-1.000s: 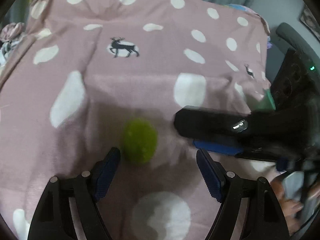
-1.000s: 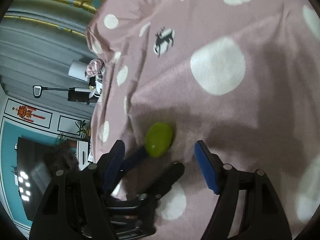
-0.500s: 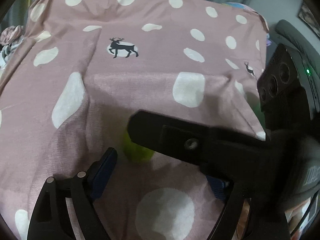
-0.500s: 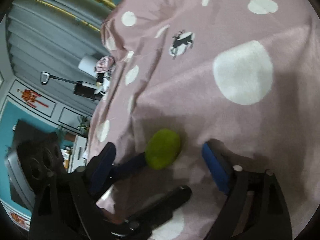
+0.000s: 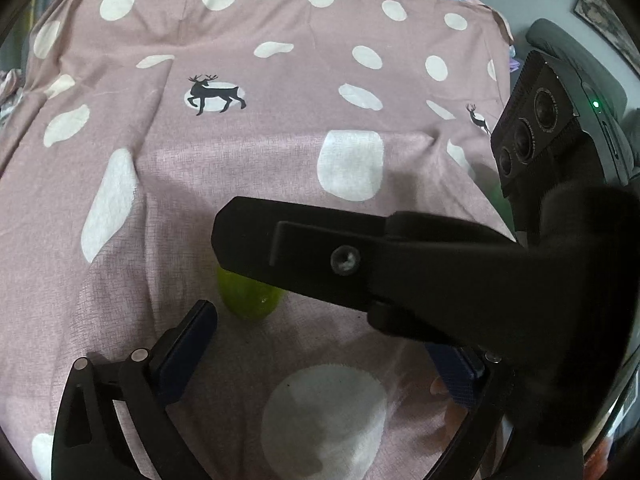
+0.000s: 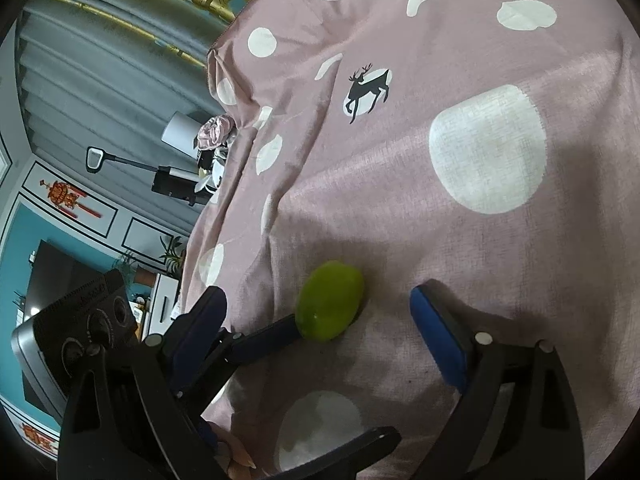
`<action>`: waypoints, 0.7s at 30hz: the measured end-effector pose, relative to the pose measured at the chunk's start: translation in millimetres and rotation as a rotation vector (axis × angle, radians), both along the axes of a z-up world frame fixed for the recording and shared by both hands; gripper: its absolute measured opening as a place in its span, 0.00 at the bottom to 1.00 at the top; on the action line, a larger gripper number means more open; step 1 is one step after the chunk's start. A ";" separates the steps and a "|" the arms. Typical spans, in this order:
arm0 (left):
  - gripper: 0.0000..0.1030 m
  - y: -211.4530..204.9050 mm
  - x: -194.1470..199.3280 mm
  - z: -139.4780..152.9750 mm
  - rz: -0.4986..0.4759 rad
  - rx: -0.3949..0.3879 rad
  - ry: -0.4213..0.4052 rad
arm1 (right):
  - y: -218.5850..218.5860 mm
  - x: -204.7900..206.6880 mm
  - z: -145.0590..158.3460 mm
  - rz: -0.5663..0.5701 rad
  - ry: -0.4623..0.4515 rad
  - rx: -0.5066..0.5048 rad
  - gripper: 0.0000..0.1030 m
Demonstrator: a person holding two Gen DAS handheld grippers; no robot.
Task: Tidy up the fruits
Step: 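Close the right tool on the last green fruit while the left tool grips it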
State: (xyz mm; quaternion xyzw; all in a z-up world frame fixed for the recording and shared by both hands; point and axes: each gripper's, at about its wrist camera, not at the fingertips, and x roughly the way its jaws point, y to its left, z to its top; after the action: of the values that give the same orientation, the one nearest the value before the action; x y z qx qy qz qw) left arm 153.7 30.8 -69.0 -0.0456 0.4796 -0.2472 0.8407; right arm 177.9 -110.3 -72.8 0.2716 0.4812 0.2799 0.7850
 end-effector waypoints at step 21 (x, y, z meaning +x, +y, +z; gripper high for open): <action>0.97 5.0 1.6 1.9 0.020 -0.049 0.000 | -3.5 -1.7 1.2 -0.030 0.107 -0.013 0.98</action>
State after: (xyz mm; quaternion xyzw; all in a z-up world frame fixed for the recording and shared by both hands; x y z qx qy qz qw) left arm 155.2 35.8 -67.0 -0.0708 0.4729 -0.2506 0.8418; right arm 176.2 -113.8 -71.6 0.2885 0.5200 0.2502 0.7640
